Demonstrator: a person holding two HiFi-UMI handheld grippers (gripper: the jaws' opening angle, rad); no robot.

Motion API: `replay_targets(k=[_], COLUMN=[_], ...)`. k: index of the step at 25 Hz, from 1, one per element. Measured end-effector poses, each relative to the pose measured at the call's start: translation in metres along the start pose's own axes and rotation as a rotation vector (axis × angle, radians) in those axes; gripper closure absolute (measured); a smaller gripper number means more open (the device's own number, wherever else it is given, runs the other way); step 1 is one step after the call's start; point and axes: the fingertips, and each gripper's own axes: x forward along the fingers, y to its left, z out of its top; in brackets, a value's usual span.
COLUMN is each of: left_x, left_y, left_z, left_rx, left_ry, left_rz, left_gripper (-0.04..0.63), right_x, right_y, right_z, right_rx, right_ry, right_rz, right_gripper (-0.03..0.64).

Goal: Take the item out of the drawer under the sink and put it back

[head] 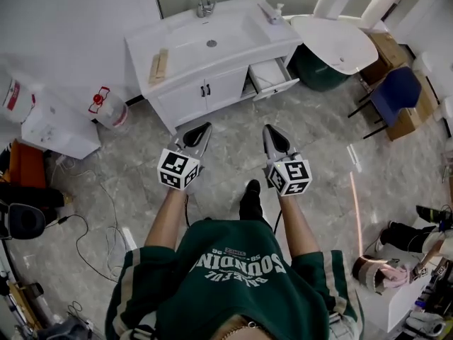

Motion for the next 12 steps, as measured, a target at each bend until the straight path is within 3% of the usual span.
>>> replay_targets(k=[12], left_x=[0.139], left_y=[0.018], left_z=[0.027], left_rx=[-0.039], left_ry=[0.016], left_rz=[0.15], left_gripper=[0.545], right_x=[0.084], right_y=[-0.142], right_z=[0.032], right_rx=[-0.018], right_ry=[0.038], right_rz=[0.134], right_gripper=[0.615])
